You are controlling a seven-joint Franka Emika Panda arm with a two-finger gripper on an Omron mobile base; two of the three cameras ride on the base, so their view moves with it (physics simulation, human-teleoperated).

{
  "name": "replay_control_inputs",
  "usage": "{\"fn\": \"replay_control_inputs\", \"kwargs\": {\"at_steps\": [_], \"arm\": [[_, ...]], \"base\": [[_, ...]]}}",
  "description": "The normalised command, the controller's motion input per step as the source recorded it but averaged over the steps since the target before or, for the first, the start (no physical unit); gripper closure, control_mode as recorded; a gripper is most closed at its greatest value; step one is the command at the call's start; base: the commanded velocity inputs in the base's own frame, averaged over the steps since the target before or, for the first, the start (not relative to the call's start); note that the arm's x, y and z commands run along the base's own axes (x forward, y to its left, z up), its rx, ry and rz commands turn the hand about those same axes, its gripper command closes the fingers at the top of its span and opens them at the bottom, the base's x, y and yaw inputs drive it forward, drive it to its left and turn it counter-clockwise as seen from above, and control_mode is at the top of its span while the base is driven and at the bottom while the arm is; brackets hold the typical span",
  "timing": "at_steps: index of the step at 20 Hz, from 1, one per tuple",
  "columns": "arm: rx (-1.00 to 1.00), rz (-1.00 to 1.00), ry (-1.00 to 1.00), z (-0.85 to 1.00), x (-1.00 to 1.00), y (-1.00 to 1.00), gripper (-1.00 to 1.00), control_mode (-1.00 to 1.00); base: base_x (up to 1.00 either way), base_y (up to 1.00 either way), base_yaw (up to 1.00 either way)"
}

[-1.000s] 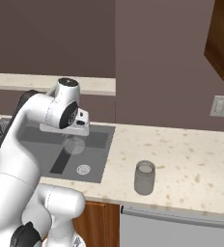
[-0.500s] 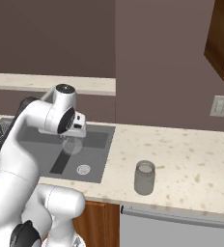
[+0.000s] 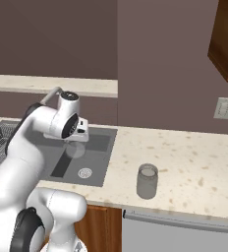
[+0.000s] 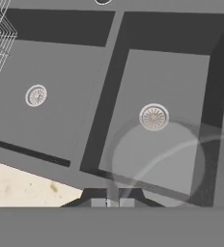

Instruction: Place the jar in the left basin and the glass cup in the right basin of the sink.

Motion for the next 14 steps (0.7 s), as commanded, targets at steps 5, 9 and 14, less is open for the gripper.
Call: {"fn": "replay_control_inputs", "kwargs": {"at_steps": [5,9,14], "arm": [[0.00,0.08,0.02,-0.28,0.37,0.01,1.00,-1.00],[0.00,0.11,0.00,-0.27,0.35,0.00,1.00,-1.00],[-0.03,0.16,0.00,-0.26,0.26,0.03,1.00,-1.00]], "base": [[0.00,0.00,0.00],[0.00,0.00,0.00],[0.00,0.00,0.00]]}}
